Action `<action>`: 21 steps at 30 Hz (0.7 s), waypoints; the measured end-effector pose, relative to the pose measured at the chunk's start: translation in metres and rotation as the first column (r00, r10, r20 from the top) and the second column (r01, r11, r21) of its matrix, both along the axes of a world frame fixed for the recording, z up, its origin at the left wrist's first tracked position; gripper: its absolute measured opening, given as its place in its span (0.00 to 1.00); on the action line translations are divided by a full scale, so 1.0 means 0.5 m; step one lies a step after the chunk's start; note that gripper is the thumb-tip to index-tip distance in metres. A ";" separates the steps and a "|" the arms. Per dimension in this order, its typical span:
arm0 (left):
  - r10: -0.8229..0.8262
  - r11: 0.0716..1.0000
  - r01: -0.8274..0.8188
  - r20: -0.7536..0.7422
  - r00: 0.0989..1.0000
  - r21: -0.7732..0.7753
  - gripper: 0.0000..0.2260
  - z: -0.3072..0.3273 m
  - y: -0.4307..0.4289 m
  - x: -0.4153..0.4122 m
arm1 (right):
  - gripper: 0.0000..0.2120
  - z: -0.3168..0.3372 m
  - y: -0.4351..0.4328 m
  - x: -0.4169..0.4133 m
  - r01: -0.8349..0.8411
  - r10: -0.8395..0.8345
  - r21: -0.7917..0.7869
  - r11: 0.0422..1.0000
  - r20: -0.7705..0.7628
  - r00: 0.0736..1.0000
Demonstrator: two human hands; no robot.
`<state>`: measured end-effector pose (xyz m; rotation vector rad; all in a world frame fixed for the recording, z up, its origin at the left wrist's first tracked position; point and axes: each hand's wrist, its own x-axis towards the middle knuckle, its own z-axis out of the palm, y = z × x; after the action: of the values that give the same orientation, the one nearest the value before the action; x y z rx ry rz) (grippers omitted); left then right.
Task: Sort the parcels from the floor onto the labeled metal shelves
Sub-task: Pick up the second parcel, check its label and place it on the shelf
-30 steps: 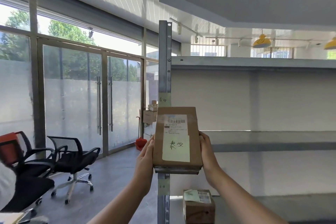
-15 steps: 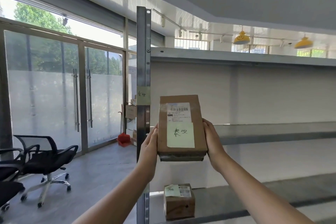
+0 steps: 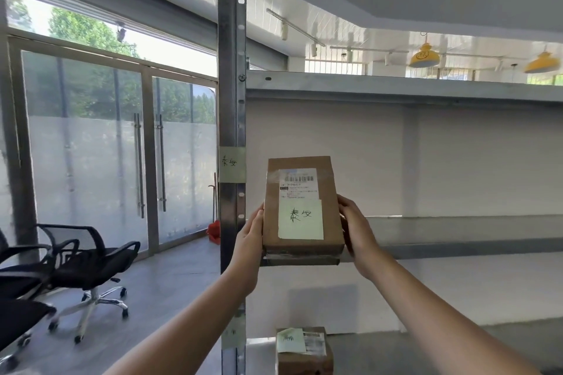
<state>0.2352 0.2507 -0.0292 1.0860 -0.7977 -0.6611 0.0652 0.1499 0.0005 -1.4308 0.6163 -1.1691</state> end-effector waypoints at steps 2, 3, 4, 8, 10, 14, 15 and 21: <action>0.017 0.999 -0.017 -0.009 1.000 0.029 0.14 0.012 -0.018 0.011 | 0.14 0.009 -0.031 0.006 -0.037 0.037 -0.003 0.999 -0.018 0.999; 0.028 0.999 -0.028 -0.002 1.000 0.039 0.15 0.017 -0.027 0.016 | 0.14 0.012 -0.045 0.010 -0.049 0.049 -0.007 0.999 -0.027 0.998; 0.035 0.998 -0.036 0.015 0.999 0.050 0.15 0.022 -0.037 0.020 | 0.14 0.015 -0.057 0.015 -0.059 0.059 -0.010 0.998 -0.032 0.998; 0.049 0.993 -0.057 0.078 0.996 0.101 0.18 0.034 -0.075 0.027 | 0.16 0.021 -0.095 0.031 -0.065 0.066 0.014 0.998 -0.050 0.997; 0.059 0.988 -0.071 0.089 0.994 0.137 0.19 0.039 -0.092 0.023 | 0.15 0.024 -0.109 0.032 -0.061 0.063 0.032 0.998 -0.085 0.994; 0.078 0.976 -0.097 0.107 0.991 0.194 0.17 0.045 -0.127 0.022 | 0.15 0.020 -0.143 0.030 -0.059 0.074 0.103 0.993 -0.152 0.986; 0.092 0.975 -0.110 0.100 0.991 0.191 0.15 0.044 -0.137 0.025 | 0.15 0.018 -0.153 0.030 -0.056 0.074 0.112 0.992 -0.162 0.984; 0.175 0.964 -0.184 0.062 0.983 0.191 0.14 0.039 -0.177 0.028 | 0.16 0.008 -0.194 0.037 -0.043 0.073 0.138 0.990 -0.226 0.971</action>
<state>0.2491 0.1621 -0.0095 1.3402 -0.6724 -0.5713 0.0835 0.0530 0.0047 -1.4716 0.7932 -0.9056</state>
